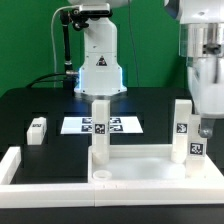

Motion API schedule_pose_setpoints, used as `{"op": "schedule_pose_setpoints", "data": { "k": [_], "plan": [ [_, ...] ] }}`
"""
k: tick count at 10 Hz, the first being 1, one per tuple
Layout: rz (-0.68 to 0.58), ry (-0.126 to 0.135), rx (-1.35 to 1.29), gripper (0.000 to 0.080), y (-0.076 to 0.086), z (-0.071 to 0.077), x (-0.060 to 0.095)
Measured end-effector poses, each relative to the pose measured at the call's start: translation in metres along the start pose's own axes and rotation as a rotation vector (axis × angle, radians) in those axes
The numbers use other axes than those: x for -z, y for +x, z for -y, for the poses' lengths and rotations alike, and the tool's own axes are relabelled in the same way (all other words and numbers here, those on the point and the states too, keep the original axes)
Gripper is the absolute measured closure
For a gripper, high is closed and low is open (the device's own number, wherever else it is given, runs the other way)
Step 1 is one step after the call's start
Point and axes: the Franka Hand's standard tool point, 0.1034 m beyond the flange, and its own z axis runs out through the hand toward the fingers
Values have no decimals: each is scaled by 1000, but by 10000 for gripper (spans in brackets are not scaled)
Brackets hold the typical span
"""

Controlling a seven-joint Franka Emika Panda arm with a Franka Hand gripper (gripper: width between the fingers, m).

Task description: Assemble desk

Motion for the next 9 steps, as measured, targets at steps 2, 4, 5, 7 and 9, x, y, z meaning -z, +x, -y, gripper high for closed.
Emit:
{"op": "schedule_pose_setpoints", "data": {
  "k": [2,4,5,7,9],
  "plan": [
    [-29,8,290,175,-7,-2,2],
    [-30,0,410,154,-9,-7,1],
    [-31,-1,462,151,-8,-7,1],
    [-34,-2,635,151,-7,-6,1],
    [-55,29,935,151,-4,-2,-1]
  ]
}}
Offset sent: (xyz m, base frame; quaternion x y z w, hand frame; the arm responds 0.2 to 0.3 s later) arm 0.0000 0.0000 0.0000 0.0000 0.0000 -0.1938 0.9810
